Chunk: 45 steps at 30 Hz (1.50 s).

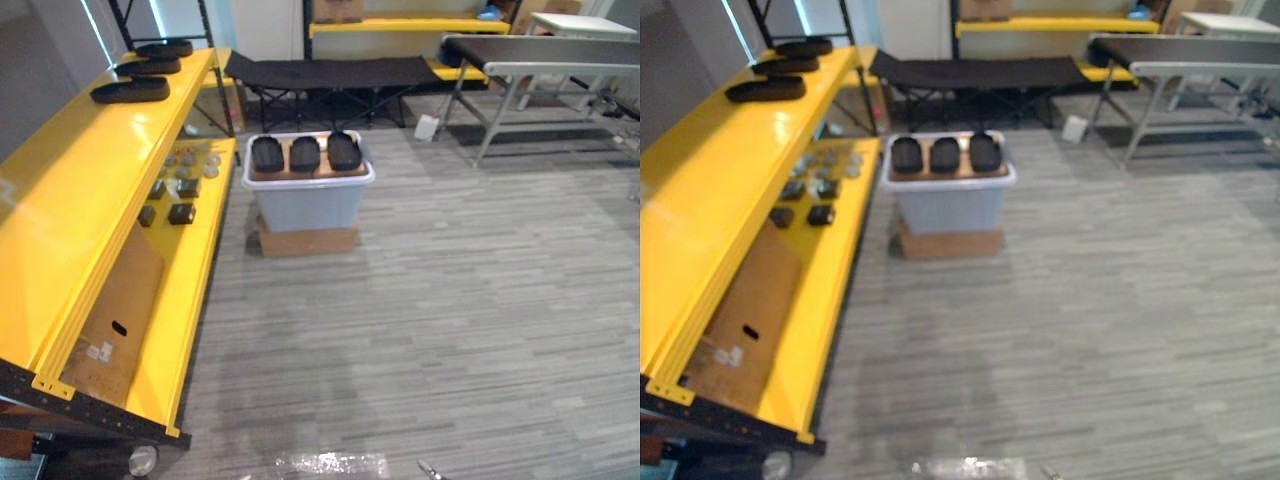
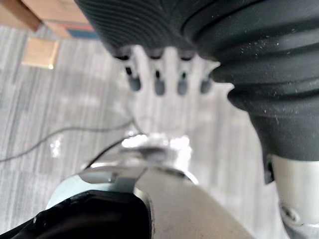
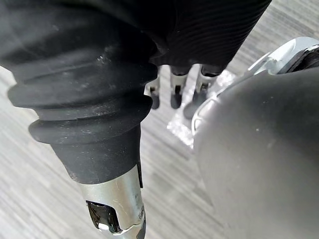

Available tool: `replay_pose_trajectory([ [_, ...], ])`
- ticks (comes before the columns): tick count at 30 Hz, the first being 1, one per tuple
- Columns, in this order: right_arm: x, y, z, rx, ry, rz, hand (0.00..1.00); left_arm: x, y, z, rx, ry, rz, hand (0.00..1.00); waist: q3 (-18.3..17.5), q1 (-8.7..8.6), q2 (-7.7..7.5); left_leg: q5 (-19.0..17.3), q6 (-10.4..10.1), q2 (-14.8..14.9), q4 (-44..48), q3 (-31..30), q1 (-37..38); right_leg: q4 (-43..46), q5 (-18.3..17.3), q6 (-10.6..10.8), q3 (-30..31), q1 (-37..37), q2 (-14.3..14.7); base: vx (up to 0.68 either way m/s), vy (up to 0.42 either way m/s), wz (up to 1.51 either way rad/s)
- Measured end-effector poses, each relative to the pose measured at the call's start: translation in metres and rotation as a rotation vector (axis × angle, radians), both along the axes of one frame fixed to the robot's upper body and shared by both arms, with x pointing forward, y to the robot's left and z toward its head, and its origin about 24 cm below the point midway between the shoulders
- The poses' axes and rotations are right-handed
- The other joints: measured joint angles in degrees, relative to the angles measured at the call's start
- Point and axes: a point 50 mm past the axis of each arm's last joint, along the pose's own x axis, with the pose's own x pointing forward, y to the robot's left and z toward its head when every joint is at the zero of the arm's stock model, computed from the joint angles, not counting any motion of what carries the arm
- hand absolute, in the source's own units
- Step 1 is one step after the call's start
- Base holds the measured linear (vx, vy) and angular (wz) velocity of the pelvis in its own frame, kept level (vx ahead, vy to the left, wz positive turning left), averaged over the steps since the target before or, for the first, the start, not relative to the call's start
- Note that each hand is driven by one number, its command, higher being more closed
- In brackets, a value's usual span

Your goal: Walk over and take plastic housings, then place them on the shelf

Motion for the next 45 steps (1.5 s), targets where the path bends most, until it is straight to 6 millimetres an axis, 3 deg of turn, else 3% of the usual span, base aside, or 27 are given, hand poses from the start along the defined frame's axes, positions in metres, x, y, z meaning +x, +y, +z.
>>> replay_pose_trajectory([
  [21,-0.002,-0.001,-0.001,-0.013,0.023,0.055,0.00,0.002,0.006,0.001,0.017,-0.022,-0.039,0.00,0.5,-0.26,-0.87,0.4,0.5,-1.4,-0.1,-1.9,-0.3,-1.3,0.6,-0.3,-2.7,1.0,-1.1,-0.03,0.006,0.05],
  [23,-0.001,-0.003,0.000,-0.017,0.018,0.034,0.00,0.003,0.006,0.002,0.017,-0.017,-0.035,0.00,1.4,-0.46,-1.10,-0.2,1.1,-1.7,-0.1,-2.8,-0.3,3.9,-2.1,0.4,-3.5,-0.4,-2.5,-0.03,0.056,0.28],
  [24,-0.001,-0.006,0.000,-0.026,0.012,0.016,0.00,0.004,0.004,0.001,0.009,-0.017,-0.032,0.00,1.8,-0.24,-0.62,-1.1,2.3,-2.1,-0.1,-2.9,0.0,13.8,-5.3,0.3,-3.1,-4.4,-4.9,-0.02,0.125,0.21],
  [25,0.002,-0.009,0.001,-0.038,-0.002,0.012,0.00,0.003,0.003,0.001,0.004,-0.013,-0.032,0.00,2.0,-0.13,-0.27,-1.4,3.0,-2.1,-0.1,-2.8,0.0,19.2,-5.8,-0.2,-2.8,-6.9,-6.1,0.02,0.146,0.08],
  [26,0.009,-0.012,0.003,-0.047,-0.033,0.007,0.00,0.002,0.001,0.001,-0.004,-0.002,-0.035,0.00,3.2,-0.43,0.11,-1.7,4.7,-2.2,-0.1,-2.9,0.9,30.6,-5.5,-0.6,-1.9,-11.9,-8.6,0.05,0.118,-0.01],
  [28,0.009,-0.008,0.003,-0.026,-0.056,-0.010,0.00,0.001,0.001,0.001,-0.008,0.006,-0.033,0.00,4.4,-0.52,0.06,-2.4,5.6,-2.1,0.0,-3.0,2.9,37.6,-9.2,-1.2,1.2,-16.0,-9.1,0.11,0.082,0.06],
  [30,0.001,-0.004,0.002,0.003,-0.056,-0.019,0.00,0.003,0.003,0.001,-0.010,-0.004,-0.011,0.00,4.6,-0.92,-0.36,-2.8,4.7,-1.2,0.0,-4.0,3.8,34.3,-10.5,-1.2,1.8,-17.7,-7.4,0.15,0.036,0.22],
  [33,-0.007,0.000,0.000,0.009,-0.040,-0.038,0.00,0.010,0.004,0.002,-0.028,-0.030,-0.019,0.00,4.7,-1.75,-0.42,-4.0,2.6,0.9,0.5,-4.9,4.2,21.5,-7.5,-0.4,2.1,-20.3,-3.8,0.26,-0.010,0.21],
  [35,-0.012,0.002,-0.001,0.014,-0.028,-0.068,0.00,0.017,0.007,0.004,-0.025,-0.066,-0.006,0.00,5.2,-1.60,-1.02,-7.7,-1.4,1.9,4.3,-5.0,4.7,13.2,-1.8,-0.8,3.6,-20.1,-2.0,0.37,-0.070,0.10],
  [37,-0.017,0.003,-0.001,0.014,-0.018,-0.073,0.00,0.025,0.008,0.006,-0.023,-0.105,0.005,0.00,5.1,-1.64,-1.09,-11.5,-2.1,2.3,7.4,-5.6,4.9,13.1,-0.5,-1.6,4.0,-20.3,-1.7,0.35,-0.135,0.15],
  [38,-0.022,0.001,-0.002,0.012,-0.006,-0.086,0.00,0.032,0.005,0.008,-0.038,-0.146,0.050,0.00,4.9,-1.69,-0.51,-15.2,-3.7,3.7,10.6,-5.8,4.7,15.2,-1.1,-2.7,4.0,-20.4,-0.7,0.44,-0.201,0.21],
  [39,-0.027,-0.004,-0.001,-0.002,0.006,-0.088,0.00,0.029,-0.001,0.007,-0.060,-0.159,0.088,0.00,3.8,-1.55,1.24,-18.0,-7.1,6.7,15.5,-5.5,4.1,16.6,-2.2,-4.5,3.6,-19.8,1.8,0.47,-0.210,0.25],
  [40,-0.027,-0.004,-0.001,-0.001,0.006,-0.083,0.00,0.028,-0.002,0.007,-0.069,-0.162,0.105,0.00,3.1,-1.75,0.56,-18.5,-7.6,7.5,21.4,-5.7,2.1,16.3,-1.0,-4.6,3.6,-19.0,2.3,0.50,-0.269,0.19],
  [42,-0.017,-0.014,0.001,-0.029,-0.024,-0.026,0.00,0.038,-0.002,0.009,-0.080,-0.202,0.147,0.00,4.0,-1.26,2.92,-14.4,-5.9,16.1,53.7,-3.9,-11.4,12.3,-0.3,-7.7,2.8,-12.9,6.8,0.49,-0.291,0.00],
  [44,-0.002,-0.025,0.005,-0.074,-0.066,-0.007,0.00,0.046,-0.009,0.009,-0.108,-0.216,0.165,0.00,6.1,-0.06,4.21,-15.0,-4.9,18.6,61.7,-2.4,-16.4,9.9,-1.0,-8.9,3.3,-6.7,7.8,0.51,-0.212,-0.22],
  [45,0.007,-0.031,0.008,-0.098,-0.097,-0.005,0.00,0.047,-0.011,0.009,-0.113,-0.213,0.163,0.00,6.4,0.12,3.93,-15.3,-4.4,17.2,59.7,-0.9,-18.9,7.3,-1.1,-8.9,3.5,-3.0,7.1,0.52,-0.178,-0.15],
])
